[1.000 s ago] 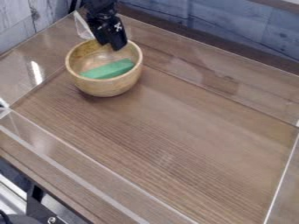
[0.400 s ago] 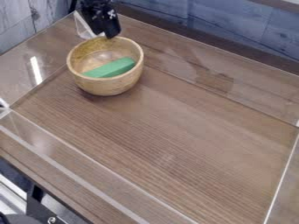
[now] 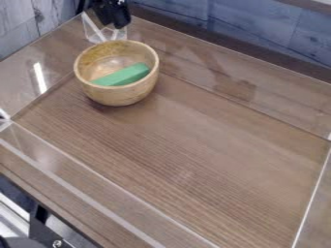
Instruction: Put green stick into wooden bowl
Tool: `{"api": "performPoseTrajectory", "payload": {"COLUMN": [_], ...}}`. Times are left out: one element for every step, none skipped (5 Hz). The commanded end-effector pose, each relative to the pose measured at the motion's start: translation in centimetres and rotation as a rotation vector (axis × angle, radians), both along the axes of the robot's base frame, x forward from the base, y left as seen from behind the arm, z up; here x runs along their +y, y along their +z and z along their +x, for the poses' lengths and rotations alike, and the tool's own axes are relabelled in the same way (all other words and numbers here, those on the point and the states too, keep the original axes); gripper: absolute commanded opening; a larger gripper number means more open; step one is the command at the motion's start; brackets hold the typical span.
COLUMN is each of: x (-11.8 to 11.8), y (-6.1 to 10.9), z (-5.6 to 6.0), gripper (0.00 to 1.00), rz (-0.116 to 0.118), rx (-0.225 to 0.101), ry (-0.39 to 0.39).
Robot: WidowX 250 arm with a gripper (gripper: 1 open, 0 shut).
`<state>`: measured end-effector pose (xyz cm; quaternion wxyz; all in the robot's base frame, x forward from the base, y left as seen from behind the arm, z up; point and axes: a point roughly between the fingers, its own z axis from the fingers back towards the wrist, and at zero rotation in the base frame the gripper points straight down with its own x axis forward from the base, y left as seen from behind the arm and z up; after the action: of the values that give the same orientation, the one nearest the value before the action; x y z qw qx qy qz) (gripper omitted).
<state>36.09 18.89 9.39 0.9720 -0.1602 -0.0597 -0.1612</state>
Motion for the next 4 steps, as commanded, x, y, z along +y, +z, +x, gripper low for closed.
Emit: {"api": "performPoseTrajectory", "payload": {"x": [1.45,1.43,1.19,1.20], "y": [1.71,1.95,2.36,1.71], "z": [0.31,0.52,0.81,0.94], "gripper": [1.00,1.00,1.00,1.00], "rz": [0.044,0.043,0.039,0.036], "rx": [-0.052,-0.043,-0.035,-0.028], "ry": [-0.012,0.001,0.012,0.017]}}
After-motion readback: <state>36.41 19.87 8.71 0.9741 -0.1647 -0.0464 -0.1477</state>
